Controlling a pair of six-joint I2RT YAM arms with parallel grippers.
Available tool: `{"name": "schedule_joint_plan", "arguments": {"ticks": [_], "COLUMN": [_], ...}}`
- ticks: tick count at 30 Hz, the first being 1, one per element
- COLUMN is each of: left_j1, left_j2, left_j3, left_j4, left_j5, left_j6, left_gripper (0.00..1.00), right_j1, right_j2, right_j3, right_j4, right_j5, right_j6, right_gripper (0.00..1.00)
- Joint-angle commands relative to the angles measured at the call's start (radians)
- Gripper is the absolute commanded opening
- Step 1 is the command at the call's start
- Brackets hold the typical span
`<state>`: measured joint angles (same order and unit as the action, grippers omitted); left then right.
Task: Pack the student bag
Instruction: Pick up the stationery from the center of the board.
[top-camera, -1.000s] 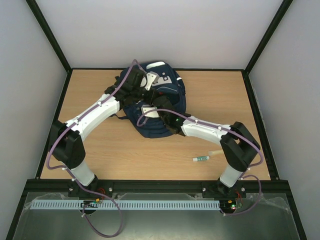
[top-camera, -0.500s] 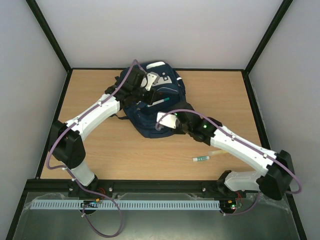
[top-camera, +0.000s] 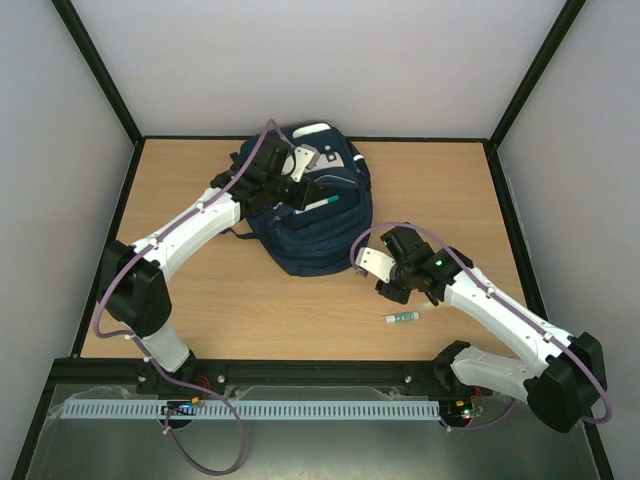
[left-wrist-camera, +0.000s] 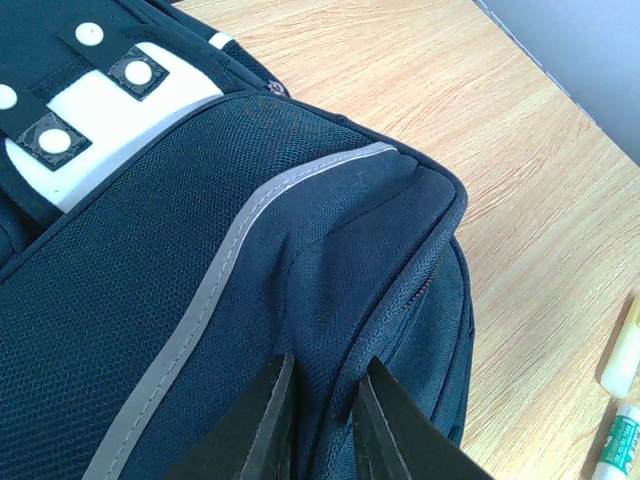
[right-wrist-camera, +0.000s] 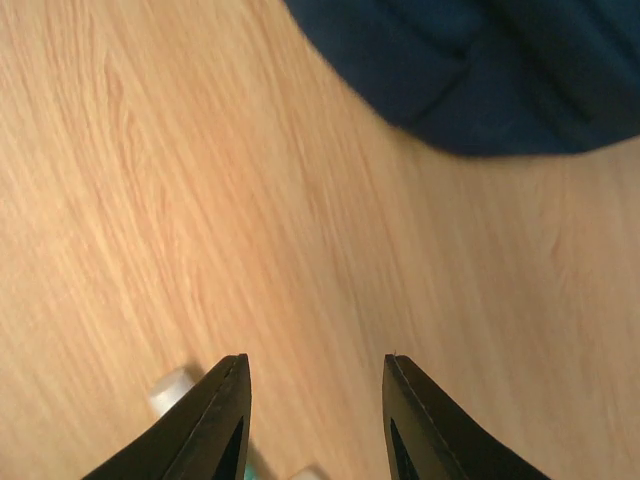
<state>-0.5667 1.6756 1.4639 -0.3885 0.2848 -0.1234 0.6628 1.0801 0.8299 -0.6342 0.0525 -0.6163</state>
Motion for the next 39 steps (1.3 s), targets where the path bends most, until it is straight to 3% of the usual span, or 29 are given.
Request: {"name": "schedule_joint_plan", "arguments": {"ticks": [1, 23, 30, 39], "left_j1": [-0.014, -0.016, -0.015, -0.015], "left_j2": [-0.016, -0.025, -0.024, -0.025], "left_j3": [0.036, 0.037, 0.037, 0.036], "left_j4": [0.037, 0.034, 0.036, 0.037], "left_j5": [0.052, 0.055, 0.061, 0.064], "left_j6": [-0.010, -0.010, -0.012, -0.016], "left_gripper": [0.16, 0.16, 0.16, 0.16], "right_j1": [-0.059, -0.326, -0.349, -0.388], "right_j2": [-0.024, 0.020, 0.056, 0.081], "right_j3": [-0.024, -0.073, -0.135, -0.188], "right_j4": [-0.171, -0.322, -0.273, -0.184], "right_j5": [-0.060, 0.004, 0.071, 0.179], "right_j6": [0.001, -0.169, -0.197, -0.249], "right_gripper": [0.35, 0.33, 0.45, 0.47]}}
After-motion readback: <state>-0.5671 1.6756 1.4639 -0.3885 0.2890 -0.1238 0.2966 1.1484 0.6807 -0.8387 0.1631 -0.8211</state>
